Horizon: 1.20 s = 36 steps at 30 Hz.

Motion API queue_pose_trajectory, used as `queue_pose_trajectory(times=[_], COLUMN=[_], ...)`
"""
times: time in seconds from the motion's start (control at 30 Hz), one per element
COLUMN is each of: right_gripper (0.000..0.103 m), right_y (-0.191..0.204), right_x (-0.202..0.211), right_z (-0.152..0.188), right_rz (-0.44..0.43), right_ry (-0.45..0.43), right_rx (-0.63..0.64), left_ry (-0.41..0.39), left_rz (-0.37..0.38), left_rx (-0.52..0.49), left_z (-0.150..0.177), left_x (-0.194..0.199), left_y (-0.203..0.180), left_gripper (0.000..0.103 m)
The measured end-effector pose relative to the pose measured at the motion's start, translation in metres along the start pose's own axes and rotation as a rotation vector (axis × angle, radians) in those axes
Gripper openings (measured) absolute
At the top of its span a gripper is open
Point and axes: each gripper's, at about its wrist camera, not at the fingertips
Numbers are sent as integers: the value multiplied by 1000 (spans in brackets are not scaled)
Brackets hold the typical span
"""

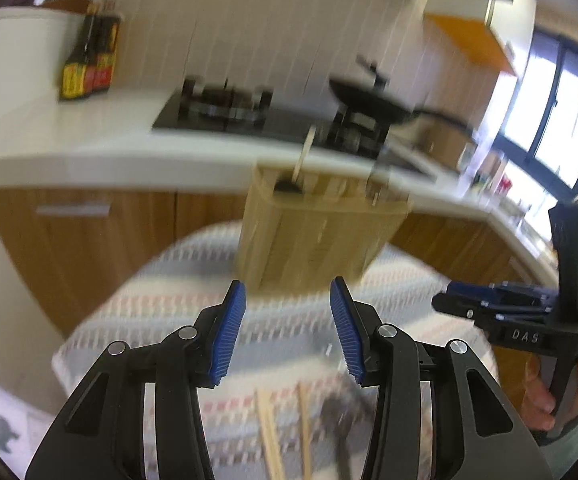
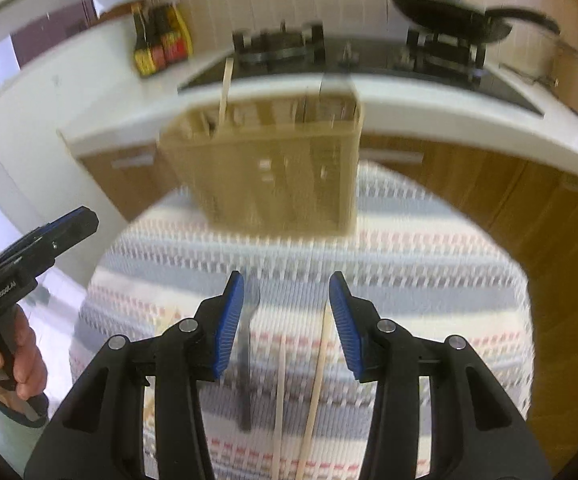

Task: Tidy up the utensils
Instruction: 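Grasp a wooden chopstick with the left tool while the right tool grasps a clear spoon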

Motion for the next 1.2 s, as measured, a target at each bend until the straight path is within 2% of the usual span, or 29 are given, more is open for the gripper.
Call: queue_pose_trajectory(times=[0.1,0.13,0.23,0.43,0.6,0.7,0.77,0.97,1.03,1.2], right_gripper=[40,36,34,28,24,21,18,16,11,10], right_y=[7,9,16,25,33,41,47,62,66,70], right_x=[-19,-26,-45,-81,-101,-108,-113,-118,-119,-116], right_z=[15,19,29,32,28,27,28,30,31,35], right_rz=[-50,-62,-92,-118,-108,-74,-66,-4,17,23], right_ry=[76,96,153,252,301,320,338,352,359,359], right_rx=[-17,-24,-44,-57,-36,1,20,111,134,168], left_ry=[108,145,245,378,412,454,477,520,542,571], left_rz=[-39,-52,-77,-127,-153,-120,-126,-190,-215,-267], left_rx=[-9,-15,-16,-51,-59,-43,-59,-161,-207,-295], left_z=[21,29,48,69,72,71,73,78,80,86], left_x=[-12,-18,-34,-56,-61,-65,-67,-76,-79,-86], left_y=[7,9,17,21,23,26,28,10,3,-11], left_gripper=[41,41,40,37,27,27,28,29,29,28])
Point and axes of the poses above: each gripper's, at about its wrist camera, not at the fingertips, and x roughly against the way its jaws point, y to its left, z to its underside, and after that the axes turned 8 degrees about x, right-handed
